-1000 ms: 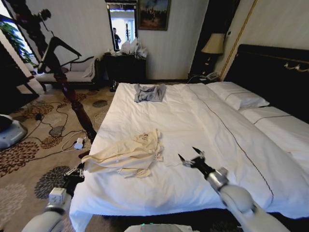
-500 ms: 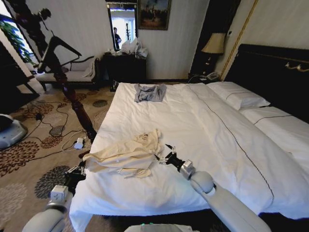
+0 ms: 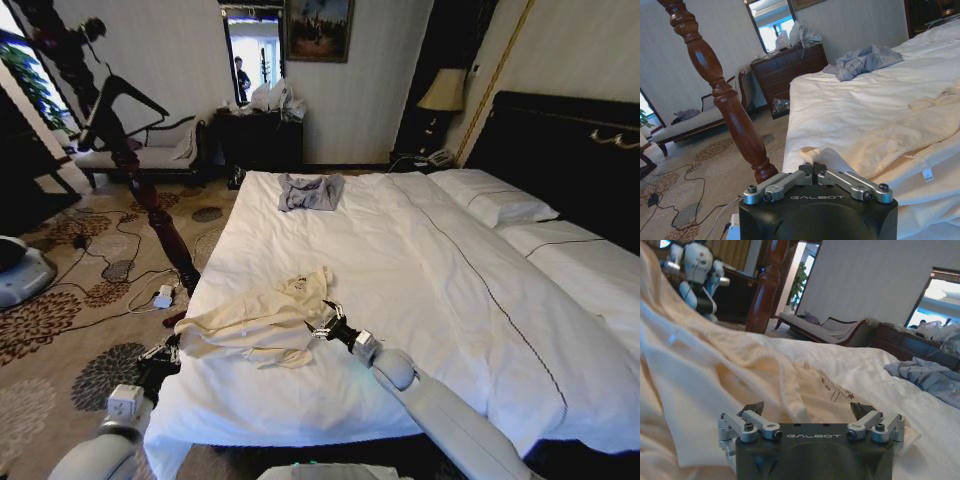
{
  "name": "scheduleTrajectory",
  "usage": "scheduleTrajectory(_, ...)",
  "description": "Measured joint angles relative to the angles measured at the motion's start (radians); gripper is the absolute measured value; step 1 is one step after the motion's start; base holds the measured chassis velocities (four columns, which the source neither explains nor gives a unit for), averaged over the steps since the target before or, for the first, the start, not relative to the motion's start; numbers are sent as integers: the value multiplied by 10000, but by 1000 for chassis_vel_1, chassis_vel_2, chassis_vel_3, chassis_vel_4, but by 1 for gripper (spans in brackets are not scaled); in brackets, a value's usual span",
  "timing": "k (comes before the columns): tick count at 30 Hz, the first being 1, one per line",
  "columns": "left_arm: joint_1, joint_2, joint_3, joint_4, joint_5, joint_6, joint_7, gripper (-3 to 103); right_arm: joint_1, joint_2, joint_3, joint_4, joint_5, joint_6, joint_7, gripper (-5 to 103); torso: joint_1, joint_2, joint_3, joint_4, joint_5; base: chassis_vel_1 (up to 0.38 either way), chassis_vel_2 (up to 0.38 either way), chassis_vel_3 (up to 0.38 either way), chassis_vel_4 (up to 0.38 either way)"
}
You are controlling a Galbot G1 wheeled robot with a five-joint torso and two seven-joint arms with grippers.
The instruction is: Pick up the clothes from the bed and hang them on the clothes hanger.
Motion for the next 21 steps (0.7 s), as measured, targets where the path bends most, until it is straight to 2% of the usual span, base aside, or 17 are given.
scheduleTrajectory(4,-6,-14,-22,6,-43,1,0,0,190,77,-121,-281,-254,118,-3,97,-1,0,0,0,0,0,0,0,0)
scheduleTrajectory(6,-8,-16,-24,14,-56,0,0,0,238,109,-140,-356,-325,157,-5,93,-1,0,0,0,0,0,0,0,0)
scheduleTrajectory(8,-12,-17,-26,30,-75,0,0,0,351,179,-181,-567,-534,320,-23,84,-1,0,0,0,0,0,0,0,0)
scheduleTrajectory(11,-19,-14,-26,40,-93,0,0,0,466,254,-192,-731,-689,454,-26,79,0,0,0,0,0,0,0,0,0)
scheduleTrajectory(13,-36,-11,-15,40,-131,0,-1,0,531,288,-193,-802,-722,518,-21,68,0,0,0,0,1,0,0,0,0)
scheduleTrajectory(14,-36,-11,-15,40,-131,0,-1,0,531,288,-193,-802,-722,518,-21,68,0,0,0,0,1,0,0,0,0)
scheduleTrajectory(16,-53,-10,-1,61,-166,1,-2,0,575,284,-210,-815,-730,580,-12,57,-1,0,-1,0,0,0,0,0,0)
scheduleTrajectory(17,-53,-10,-1,61,-166,1,-2,0,575,284,-210,-815,-730,580,-12,57,-1,0,-1,0,0,0,0,0,0)
scheduleTrajectory(19,-82,-10,21,104,-181,0,-2,0,600,264,-256,-803,-728,624,-39,46,-2,0,-1,-1,0,0,0,0,0)
scheduleTrajectory(20,-82,-10,21,104,-181,0,-2,0,600,264,-256,-803,-728,624,-39,46,-2,0,-1,-1,0,0,0,0,0)
scheduleTrajectory(21,-92,-13,33,122,-194,0,-3,0,616,251,-289,-790,-726,629,-63,41,-2,0,0,-1,0,0,0,0,0)
